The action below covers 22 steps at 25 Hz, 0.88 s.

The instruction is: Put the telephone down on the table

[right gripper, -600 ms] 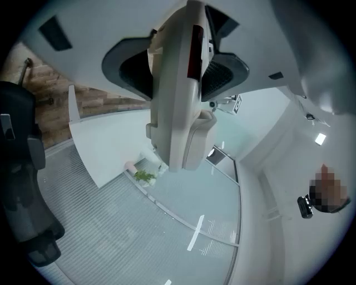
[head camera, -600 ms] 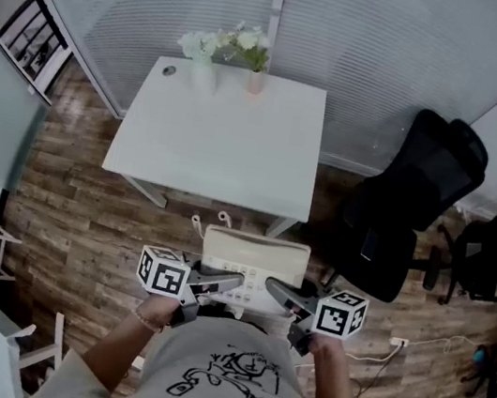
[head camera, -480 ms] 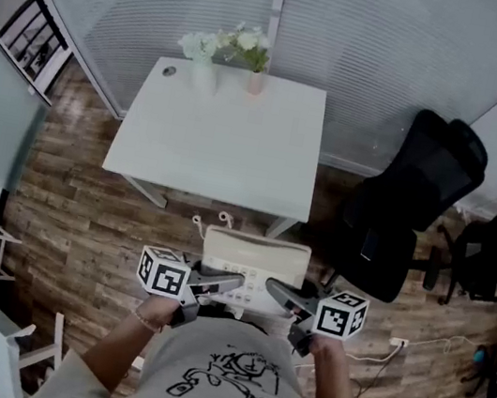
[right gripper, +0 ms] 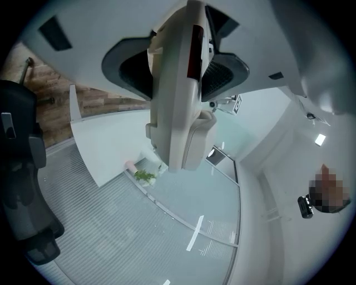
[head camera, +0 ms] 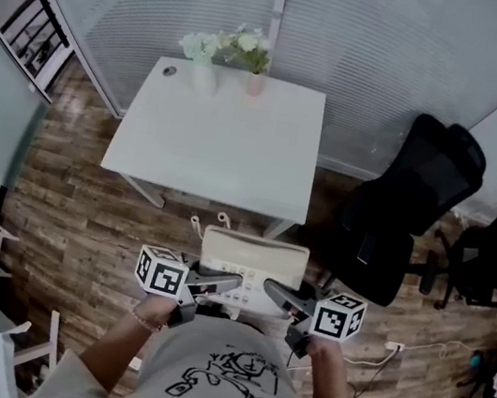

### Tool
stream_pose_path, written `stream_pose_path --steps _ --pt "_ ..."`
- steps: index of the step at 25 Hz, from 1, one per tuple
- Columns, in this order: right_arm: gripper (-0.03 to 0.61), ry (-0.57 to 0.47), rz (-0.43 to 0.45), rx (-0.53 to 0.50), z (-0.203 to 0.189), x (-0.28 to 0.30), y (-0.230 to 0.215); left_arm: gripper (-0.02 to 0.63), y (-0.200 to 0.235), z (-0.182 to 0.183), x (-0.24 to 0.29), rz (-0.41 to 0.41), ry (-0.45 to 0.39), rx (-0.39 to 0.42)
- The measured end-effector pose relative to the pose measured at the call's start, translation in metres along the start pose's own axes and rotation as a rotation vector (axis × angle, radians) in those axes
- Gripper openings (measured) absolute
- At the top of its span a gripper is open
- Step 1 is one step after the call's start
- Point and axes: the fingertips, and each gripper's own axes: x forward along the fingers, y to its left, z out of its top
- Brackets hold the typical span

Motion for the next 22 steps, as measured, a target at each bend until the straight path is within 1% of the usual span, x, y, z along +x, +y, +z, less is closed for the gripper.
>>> stream_pose_path --steps 5,9,13,22 --pt "0.288 0.004 0.006 -0.003 0.001 -0.001 -0.001 0.250 0.000 0.000 0.002 -0.008 -0.017 -0.006" --pt "0.288 0.008 0.005 -0.009 0.004 0.000 0.000 0.251 -0.001 0.003 0.001 0.002 -0.012 -0.002" --pt "0.288 0.007 0.005 -0.006 0.008 0.003 -0.001 0.252 0.001 0.008 0.001 -0.006 -0.016 -0.002" --pt "0.288 0.005 -0.002 -0.008 0.030 0.022 -0.012 0.251 0.018 0.034 0.003 -0.015 -0.007 -0.003"
